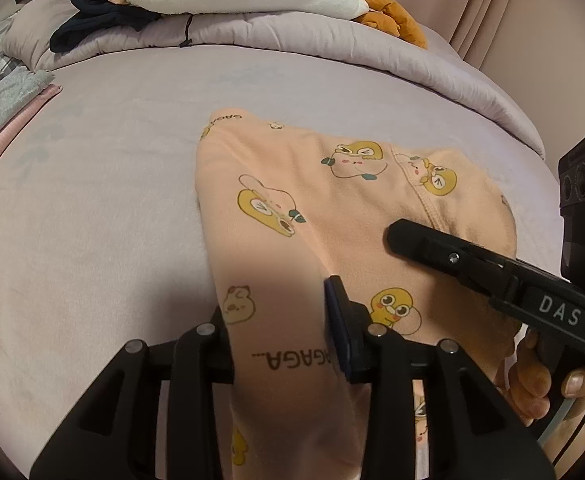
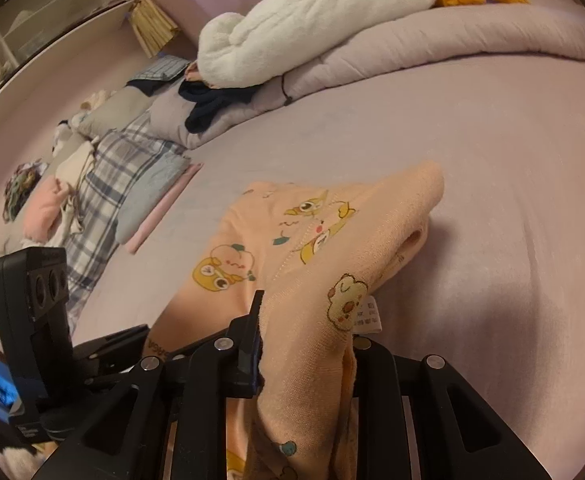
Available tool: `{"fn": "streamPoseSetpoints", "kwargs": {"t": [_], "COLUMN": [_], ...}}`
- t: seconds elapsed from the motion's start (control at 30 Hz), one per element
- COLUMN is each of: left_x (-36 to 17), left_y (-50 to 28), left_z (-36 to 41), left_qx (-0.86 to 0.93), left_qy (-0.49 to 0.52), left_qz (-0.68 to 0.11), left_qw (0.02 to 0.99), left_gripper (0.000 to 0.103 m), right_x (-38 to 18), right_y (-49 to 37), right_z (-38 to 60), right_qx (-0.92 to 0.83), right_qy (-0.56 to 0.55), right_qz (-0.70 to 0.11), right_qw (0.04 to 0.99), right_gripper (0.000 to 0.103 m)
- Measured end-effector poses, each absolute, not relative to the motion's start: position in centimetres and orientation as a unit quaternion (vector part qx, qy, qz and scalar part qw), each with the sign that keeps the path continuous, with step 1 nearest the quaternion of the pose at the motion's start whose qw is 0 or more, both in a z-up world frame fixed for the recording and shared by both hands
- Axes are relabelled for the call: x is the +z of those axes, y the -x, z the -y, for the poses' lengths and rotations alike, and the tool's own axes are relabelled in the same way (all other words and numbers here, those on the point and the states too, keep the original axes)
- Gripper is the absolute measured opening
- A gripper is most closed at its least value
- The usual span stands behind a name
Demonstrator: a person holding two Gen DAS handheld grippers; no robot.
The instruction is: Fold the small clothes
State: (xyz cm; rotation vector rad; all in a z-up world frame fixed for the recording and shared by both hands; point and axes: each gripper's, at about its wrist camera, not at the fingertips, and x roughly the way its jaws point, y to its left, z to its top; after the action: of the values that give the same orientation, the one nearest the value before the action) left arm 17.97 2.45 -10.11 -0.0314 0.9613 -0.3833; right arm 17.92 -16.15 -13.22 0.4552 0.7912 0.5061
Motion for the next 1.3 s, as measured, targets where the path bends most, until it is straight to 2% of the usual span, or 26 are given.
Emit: {"fn": "streamPoseSetpoints", "kwargs": {"t": [0.4, 0.83, 0.97, 1.3], "left_x": [-10.3, -10.6, -10.7, -10.8], "left_y": [-17.9, -17.9, -18.0, -18.1], "left_z": [-2.5, -3.1, -3.2, -3.5], "left_qx": [-0.177, -0.164, -0.155, -0.150], "left_qy": [0.009, 0.010, 0.003, 0.007], "left_qz": [-0.457, -0.456, -0.454, -0.458], "left_qw": [0.871, 0.874, 0.877, 0.876], "left_gripper": [0.042, 0.058, 0.068, 0.074], "right_x": [-14.3, -14.4, -14.4, -14.2], "right_y": [-18.2, -18.2, -18.1, -18.3], "right_z": [17.2, 17.4, 17.4, 17.3], "right_qx": [0.238, 0.236, 0.234, 0.227], "right_qy": [-0.238, -0.238, -0.239, -0.233], "right_qz": [-0.390, -0.393, -0.394, -0.396], "right_qw": [0.857, 0.857, 0.856, 0.859], "right_gripper": [0.025, 0.025, 0.025, 0.027]}}
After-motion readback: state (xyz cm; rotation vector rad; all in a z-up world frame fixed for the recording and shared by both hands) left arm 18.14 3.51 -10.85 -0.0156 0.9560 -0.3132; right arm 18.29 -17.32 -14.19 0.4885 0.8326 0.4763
